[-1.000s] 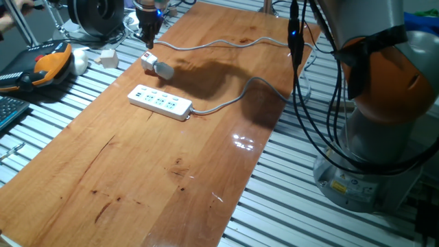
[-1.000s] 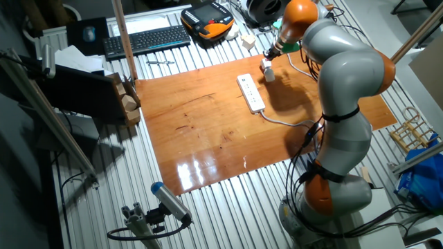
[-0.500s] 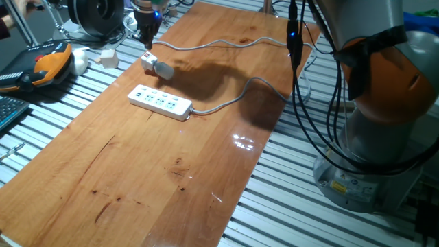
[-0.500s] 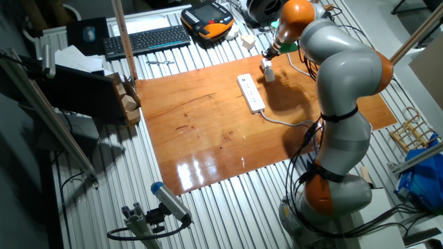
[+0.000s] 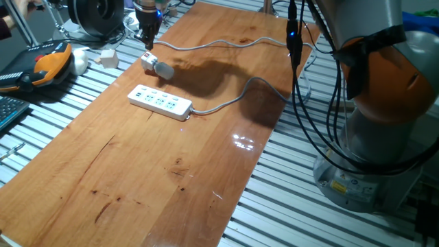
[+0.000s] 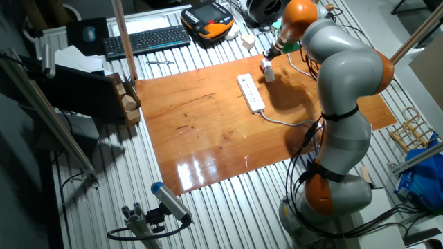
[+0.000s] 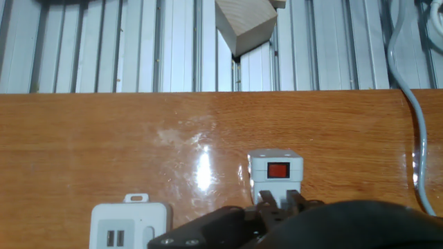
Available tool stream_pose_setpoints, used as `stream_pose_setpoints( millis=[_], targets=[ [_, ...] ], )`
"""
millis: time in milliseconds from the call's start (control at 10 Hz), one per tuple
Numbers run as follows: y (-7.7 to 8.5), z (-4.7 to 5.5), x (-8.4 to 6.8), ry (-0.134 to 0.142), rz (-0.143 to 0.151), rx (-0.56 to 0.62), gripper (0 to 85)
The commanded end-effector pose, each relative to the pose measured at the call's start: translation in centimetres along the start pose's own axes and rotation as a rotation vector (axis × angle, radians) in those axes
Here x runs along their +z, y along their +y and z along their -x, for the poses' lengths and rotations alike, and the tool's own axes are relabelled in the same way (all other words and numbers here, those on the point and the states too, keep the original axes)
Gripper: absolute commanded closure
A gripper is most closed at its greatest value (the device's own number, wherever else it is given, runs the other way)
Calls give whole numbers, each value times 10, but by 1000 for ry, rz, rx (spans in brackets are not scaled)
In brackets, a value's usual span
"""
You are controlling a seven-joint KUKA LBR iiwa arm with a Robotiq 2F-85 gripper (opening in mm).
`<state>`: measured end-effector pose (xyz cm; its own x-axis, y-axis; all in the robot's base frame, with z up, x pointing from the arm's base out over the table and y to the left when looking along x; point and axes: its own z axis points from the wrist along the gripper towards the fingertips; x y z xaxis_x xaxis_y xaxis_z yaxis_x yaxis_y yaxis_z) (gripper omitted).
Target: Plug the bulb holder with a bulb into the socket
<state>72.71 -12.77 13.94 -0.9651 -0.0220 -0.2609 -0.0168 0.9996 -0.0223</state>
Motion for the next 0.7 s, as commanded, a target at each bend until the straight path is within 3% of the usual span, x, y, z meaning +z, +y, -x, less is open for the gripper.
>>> stream_pose_setpoints(
  millis=[0, 100, 200, 600],
  targets=[
    [0, 0, -1, -11, 0, 6, 340],
    [0, 0, 0, -17, -5, 9, 340],
    [-1, 0, 1, -23, -2, 10, 170],
    [-4, 1, 3, -25, 4, -8, 170]
  ],
)
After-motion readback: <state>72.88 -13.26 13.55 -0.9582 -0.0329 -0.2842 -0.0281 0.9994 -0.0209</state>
